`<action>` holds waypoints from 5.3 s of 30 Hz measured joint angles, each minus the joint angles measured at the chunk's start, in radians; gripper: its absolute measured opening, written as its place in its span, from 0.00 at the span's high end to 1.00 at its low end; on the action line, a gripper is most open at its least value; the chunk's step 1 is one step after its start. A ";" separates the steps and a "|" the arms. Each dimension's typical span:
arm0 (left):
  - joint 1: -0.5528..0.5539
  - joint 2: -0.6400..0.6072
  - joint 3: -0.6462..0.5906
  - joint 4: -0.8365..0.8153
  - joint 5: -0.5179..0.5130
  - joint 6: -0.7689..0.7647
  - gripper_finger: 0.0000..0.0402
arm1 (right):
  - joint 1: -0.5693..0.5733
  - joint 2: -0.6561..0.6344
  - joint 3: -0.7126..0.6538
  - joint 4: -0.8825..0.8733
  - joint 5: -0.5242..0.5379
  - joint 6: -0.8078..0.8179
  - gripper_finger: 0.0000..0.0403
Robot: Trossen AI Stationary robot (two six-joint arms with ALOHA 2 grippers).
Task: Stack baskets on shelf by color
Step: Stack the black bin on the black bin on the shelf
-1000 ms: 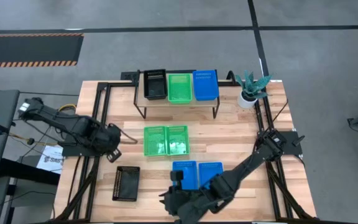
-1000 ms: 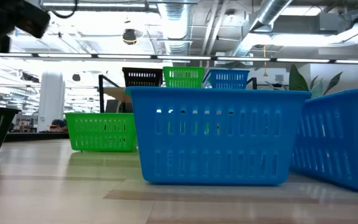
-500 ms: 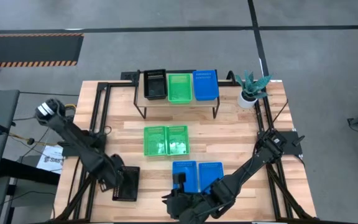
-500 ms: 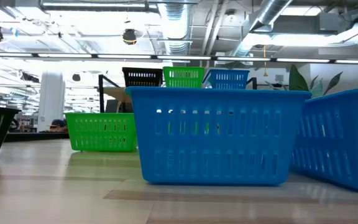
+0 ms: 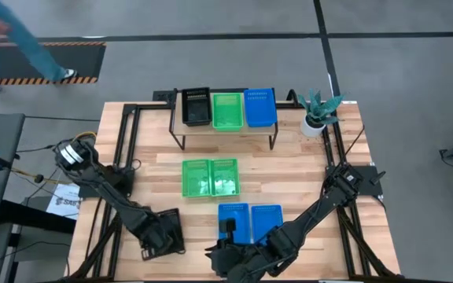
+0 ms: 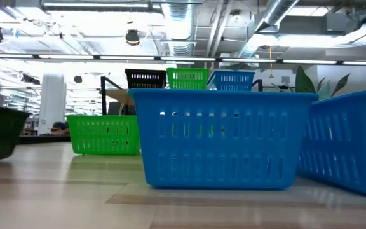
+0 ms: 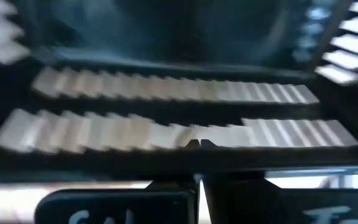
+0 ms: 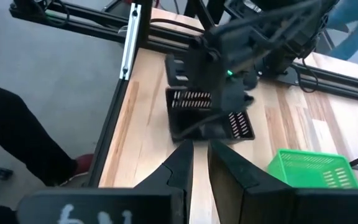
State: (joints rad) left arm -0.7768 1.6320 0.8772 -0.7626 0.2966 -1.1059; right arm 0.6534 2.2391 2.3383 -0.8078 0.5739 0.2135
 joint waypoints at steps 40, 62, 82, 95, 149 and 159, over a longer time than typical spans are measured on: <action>-0.151 -0.329 0.489 -0.489 -0.812 0.039 0.96 | -0.183 0.305 -0.012 0.148 -0.319 -0.039 0.49; -0.466 -0.574 0.424 -0.588 -1.438 -0.177 0.57 | -0.209 0.303 -0.011 0.082 -0.371 -0.031 0.53; -0.465 -0.572 0.377 -0.624 -1.456 -0.280 0.57 | -0.210 0.302 -0.021 0.091 -0.371 -0.039 0.54; -0.465 -0.572 0.377 -0.624 -1.456 -0.291 0.57 | -0.211 0.301 -0.079 0.153 -0.388 -0.047 0.58; -0.408 -0.865 0.423 -0.655 -1.621 0.078 0.57 | -0.908 -0.034 0.014 -0.066 -0.384 -0.844 0.96; -0.408 -0.867 0.423 -0.686 -1.621 0.071 0.57 | -0.925 -0.009 0.012 -0.087 -0.400 -0.827 0.94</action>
State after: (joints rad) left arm -1.1847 0.7647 1.3006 -1.4482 -1.3243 -1.0349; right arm -0.2714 2.2299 2.3505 -0.8945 0.1741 -0.6138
